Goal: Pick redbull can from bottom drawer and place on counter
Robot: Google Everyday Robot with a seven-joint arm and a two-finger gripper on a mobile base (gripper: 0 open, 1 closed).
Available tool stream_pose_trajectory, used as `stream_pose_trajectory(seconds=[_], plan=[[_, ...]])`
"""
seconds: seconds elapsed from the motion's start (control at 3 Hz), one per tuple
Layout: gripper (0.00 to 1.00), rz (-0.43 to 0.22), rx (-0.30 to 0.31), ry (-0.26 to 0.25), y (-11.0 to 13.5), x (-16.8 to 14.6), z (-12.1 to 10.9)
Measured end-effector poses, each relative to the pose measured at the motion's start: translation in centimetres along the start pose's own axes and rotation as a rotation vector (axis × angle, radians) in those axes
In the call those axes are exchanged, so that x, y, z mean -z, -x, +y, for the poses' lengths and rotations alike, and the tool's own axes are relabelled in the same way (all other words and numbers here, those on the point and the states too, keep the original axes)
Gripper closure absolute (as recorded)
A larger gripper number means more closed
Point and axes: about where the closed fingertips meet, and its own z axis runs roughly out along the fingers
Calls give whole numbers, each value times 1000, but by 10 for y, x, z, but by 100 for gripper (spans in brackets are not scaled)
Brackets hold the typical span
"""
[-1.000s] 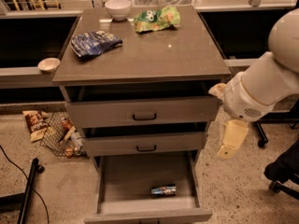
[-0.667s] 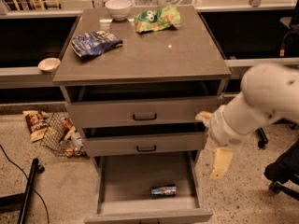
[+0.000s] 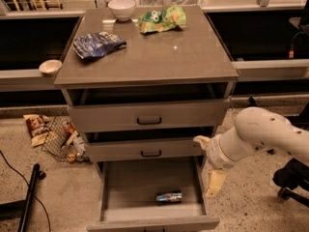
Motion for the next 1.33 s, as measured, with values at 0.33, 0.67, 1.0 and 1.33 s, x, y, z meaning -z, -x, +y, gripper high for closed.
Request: stream_pose_trajectory(seconds=[0.33,0.67,1.0,1.33], plan=[[0,-6,-2,0,-1,-3,1],[0,-36,-25,18,-18,-48,-2],[0,-99,-34,10,-42,-122,-8],[0,-171,-27,1,-54,-185,-16]])
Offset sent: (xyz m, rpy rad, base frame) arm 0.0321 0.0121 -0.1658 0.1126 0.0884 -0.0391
